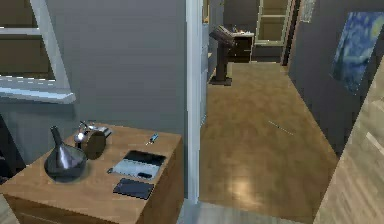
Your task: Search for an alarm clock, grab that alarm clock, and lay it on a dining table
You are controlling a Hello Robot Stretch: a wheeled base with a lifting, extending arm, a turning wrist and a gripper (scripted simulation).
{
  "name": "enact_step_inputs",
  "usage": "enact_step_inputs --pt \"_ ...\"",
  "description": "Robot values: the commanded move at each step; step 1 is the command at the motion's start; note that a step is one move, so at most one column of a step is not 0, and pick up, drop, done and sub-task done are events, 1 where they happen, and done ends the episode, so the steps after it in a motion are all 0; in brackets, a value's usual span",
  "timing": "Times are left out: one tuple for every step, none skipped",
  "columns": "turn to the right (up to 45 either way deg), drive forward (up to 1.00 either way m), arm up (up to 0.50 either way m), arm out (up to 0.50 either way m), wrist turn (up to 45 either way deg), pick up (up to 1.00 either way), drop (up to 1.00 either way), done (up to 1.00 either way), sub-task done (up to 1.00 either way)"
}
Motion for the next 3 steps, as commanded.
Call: enact_step_inputs --pt "-12.0 0.00 0.00 0.00 0.0 0.00 0.00 0.00 0.00" --pt "0.0 0.30 0.00 0.00 0.0 0.00 0.00 0.00 0.00" --pt "-45.0 0.00 0.00 0.00 0.0 0.00 0.00 0.00 0.00"
